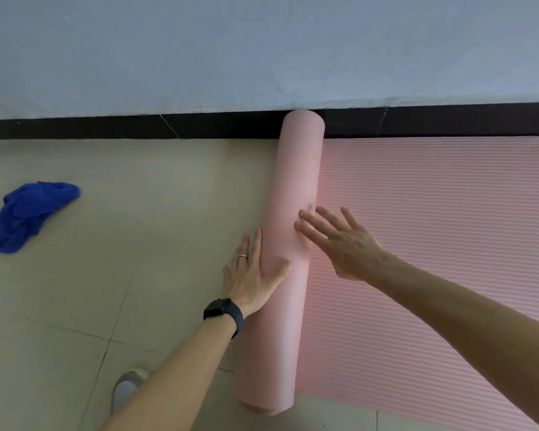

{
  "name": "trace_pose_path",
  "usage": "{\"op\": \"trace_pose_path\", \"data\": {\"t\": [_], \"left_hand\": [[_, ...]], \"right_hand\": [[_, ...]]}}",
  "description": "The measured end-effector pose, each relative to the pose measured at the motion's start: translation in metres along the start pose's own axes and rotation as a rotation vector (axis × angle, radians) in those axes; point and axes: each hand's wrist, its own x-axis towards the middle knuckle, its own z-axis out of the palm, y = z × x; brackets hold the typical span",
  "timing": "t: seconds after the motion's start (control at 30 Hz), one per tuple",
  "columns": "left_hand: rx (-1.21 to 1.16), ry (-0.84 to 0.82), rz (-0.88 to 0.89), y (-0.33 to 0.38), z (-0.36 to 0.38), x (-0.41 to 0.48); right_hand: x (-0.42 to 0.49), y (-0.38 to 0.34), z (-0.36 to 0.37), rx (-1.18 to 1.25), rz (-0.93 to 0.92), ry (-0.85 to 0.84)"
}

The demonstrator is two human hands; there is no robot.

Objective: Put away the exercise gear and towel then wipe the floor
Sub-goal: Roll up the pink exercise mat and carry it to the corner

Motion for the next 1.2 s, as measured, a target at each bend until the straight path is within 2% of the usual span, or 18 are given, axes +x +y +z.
{"op": "trace_pose_path", "data": {"t": [0.07,0.17,0.27,0.37,0.47,0.53,0.6,0.67,0.73,0.83,0.87,0.93,1.07,1.13,1.2], "left_hand": [[-0.162,0.012,-0.016,0.025,0.022,-0.010],[0.014,0.110,0.017,0.070,0.051,-0.024],[0.075,0.062,0.042,0.115,0.065,-0.045],[-0.166,-0.045,0.088,0.138,0.061,-0.058],[-0.375,-0.002,0.263,0.142,0.041,-0.054],[-0.291,0.084,0.387,0.138,0.036,-0.040],[-0.100,0.100,0.401,0.131,0.042,-0.024],[-0.018,-0.053,0.315,0.130,0.054,-0.017],[-0.050,-0.144,0.283,0.138,0.069,-0.016],[-0.110,-0.095,0.287,0.164,0.087,-0.021],[-0.112,-0.086,0.277,0.175,0.091,-0.023],[-0.103,-0.106,0.255,0.195,0.098,-0.029],[-0.202,-0.260,0.240,0.237,0.101,-0.036],[-0.284,-0.335,0.287,0.251,0.097,-0.037],[-0.330,-0.305,0.393,0.252,0.089,-0.037]], "right_hand": [[-0.009,0.004,-0.004,0.062,0.044,0.054],[-0.029,0.014,-0.008,0.092,0.074,0.138],[-0.051,0.024,-0.004,0.030,0.068,0.147],[-0.072,0.033,0.008,-0.027,0.100,0.117],[-0.099,0.042,0.027,0.028,0.233,0.101],[-0.115,0.046,0.039,0.088,0.316,0.088],[-0.127,0.048,0.045,0.146,0.374,0.071],[-0.137,0.052,0.045,0.214,0.451,0.058],[-0.151,0.052,0.045,0.346,0.571,0.073],[-0.181,0.035,0.050,0.608,0.730,0.323],[-0.192,0.025,0.052,0.649,0.739,0.403],[-0.208,0.004,0.053,0.684,0.698,0.454],[-0.218,-0.030,0.061,0.673,0.552,0.390],[-0.222,-0.033,0.071,0.632,0.552,0.355],[-0.234,-0.024,0.079,0.629,0.587,0.319]]}}
